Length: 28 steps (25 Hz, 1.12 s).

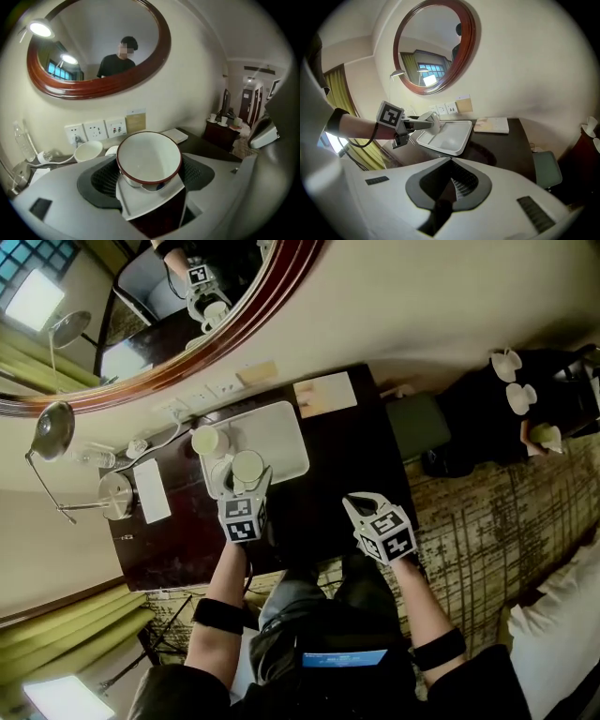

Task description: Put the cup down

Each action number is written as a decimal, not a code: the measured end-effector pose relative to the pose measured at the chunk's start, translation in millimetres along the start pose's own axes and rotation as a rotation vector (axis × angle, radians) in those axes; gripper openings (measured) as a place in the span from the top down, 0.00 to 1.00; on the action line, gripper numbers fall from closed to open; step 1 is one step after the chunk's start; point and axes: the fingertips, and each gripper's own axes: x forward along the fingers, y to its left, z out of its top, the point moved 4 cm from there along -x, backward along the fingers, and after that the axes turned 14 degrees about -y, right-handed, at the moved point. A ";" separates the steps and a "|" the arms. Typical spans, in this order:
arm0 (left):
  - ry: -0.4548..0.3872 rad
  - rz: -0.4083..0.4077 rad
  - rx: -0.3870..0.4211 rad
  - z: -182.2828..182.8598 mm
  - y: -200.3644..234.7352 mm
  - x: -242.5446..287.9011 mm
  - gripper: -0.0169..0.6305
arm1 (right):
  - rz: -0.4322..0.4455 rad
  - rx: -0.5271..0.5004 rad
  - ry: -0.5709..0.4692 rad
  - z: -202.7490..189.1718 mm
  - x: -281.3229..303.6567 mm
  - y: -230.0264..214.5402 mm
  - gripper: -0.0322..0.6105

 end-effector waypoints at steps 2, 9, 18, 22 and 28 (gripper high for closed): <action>0.000 -0.055 0.000 10.8 -25.5 9.1 0.39 | 0.019 -0.009 -0.006 5.3 -0.4 -1.3 0.95; -0.009 -0.242 0.069 30.2 -104.6 51.6 0.39 | 0.074 -0.012 0.023 0.8 -2.3 -19.0 0.95; -0.021 -0.472 0.152 47.7 -188.3 110.7 0.39 | 0.122 -0.007 0.033 -4.5 -12.4 -42.6 0.95; -0.003 -0.547 0.183 44.5 -210.2 132.2 0.39 | 0.134 0.005 0.030 -6.7 -12.5 -50.0 0.95; 0.017 -0.670 0.236 27.2 -229.2 157.0 0.39 | 0.136 0.033 0.036 -17.6 -8.5 -60.3 0.95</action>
